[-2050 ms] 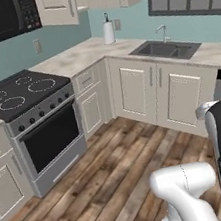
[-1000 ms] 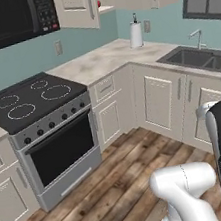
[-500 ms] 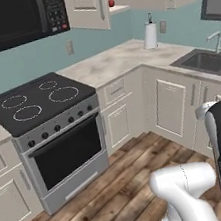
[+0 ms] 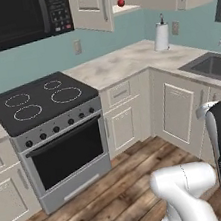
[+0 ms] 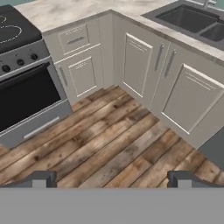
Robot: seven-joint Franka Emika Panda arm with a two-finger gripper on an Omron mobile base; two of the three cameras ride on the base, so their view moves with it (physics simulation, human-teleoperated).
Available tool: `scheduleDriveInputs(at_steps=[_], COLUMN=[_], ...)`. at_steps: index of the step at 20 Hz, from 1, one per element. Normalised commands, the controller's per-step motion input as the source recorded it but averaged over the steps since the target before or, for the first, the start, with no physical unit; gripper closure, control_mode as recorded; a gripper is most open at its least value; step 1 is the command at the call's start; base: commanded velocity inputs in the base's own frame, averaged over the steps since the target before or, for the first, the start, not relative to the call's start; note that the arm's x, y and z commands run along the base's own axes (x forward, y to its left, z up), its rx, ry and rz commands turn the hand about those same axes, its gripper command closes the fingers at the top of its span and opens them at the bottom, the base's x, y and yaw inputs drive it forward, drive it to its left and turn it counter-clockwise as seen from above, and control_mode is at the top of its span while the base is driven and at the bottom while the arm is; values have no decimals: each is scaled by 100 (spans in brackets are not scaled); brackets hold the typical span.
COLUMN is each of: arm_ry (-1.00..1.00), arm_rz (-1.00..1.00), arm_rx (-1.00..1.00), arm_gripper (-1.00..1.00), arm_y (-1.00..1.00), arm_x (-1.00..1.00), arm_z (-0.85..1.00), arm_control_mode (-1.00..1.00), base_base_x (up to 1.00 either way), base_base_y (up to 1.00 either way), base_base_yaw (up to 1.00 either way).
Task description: Pick the avocado and bread from the counter and place them on the plate. Then pick the jam from the cabinet and place it next to the plate. Lastly close the cabinet door.
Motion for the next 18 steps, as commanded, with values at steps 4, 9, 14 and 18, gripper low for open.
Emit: scheduleDriveInputs(at_steps=[4, 9, 14, 18], arm_ry=[0, 0, 0, 0], arm_rz=[0, 0, 0, 0], arm_rx=[0, 0, 0, 0], arm_gripper=[-100, -100, -100, -100], arm_y=[0, 0, 0, 0], arm_x=[0, 0, 0, 0], arm_z=[0, 0, 0, 0], arm_control_mode=[100, 100, 100, 100], base_base_x=[22, 25, 26, 24], base_base_y=[-47, -51, -55, -59], base_base_yaw=[25, 26, 27, 24])
